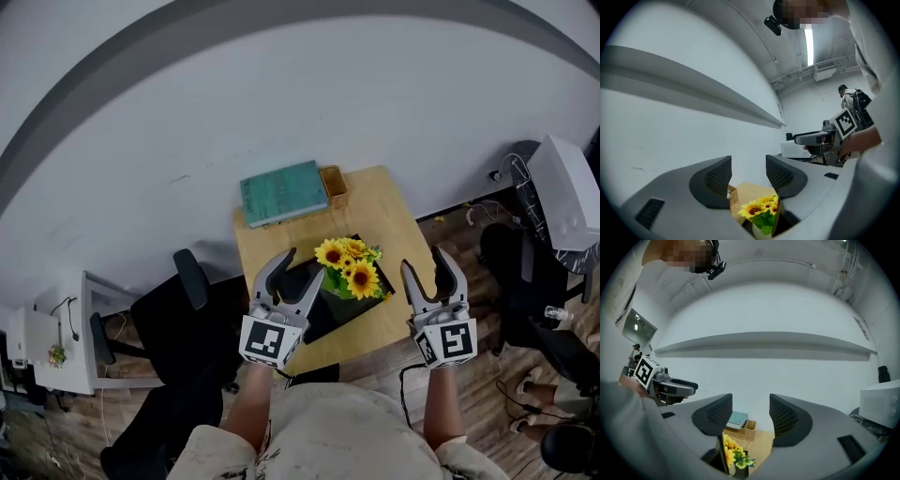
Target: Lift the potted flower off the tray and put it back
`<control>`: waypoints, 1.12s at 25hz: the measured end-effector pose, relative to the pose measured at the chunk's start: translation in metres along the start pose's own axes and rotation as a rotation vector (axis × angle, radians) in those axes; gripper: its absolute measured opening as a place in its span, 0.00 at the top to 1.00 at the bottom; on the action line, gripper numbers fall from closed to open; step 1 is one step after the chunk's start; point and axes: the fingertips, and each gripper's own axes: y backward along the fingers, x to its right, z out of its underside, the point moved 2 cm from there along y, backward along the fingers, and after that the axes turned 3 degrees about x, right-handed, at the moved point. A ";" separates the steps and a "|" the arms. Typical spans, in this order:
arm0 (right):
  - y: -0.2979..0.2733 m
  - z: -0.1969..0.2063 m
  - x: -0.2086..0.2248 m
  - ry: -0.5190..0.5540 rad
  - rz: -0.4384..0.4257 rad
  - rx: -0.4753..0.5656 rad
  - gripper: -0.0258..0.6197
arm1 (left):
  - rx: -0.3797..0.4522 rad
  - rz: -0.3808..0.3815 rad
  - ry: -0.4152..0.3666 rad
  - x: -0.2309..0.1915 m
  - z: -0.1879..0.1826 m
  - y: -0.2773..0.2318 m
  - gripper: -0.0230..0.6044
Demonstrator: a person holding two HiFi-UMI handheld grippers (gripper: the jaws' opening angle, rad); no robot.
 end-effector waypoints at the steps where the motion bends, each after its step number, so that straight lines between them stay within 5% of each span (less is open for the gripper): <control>1: -0.007 0.000 0.000 0.003 -0.002 0.000 0.58 | 0.001 0.006 -0.007 -0.005 0.002 -0.004 0.61; 28: -0.040 0.038 -0.005 -0.023 -0.010 -0.079 0.58 | -0.111 0.070 -0.001 -0.024 0.050 -0.025 0.61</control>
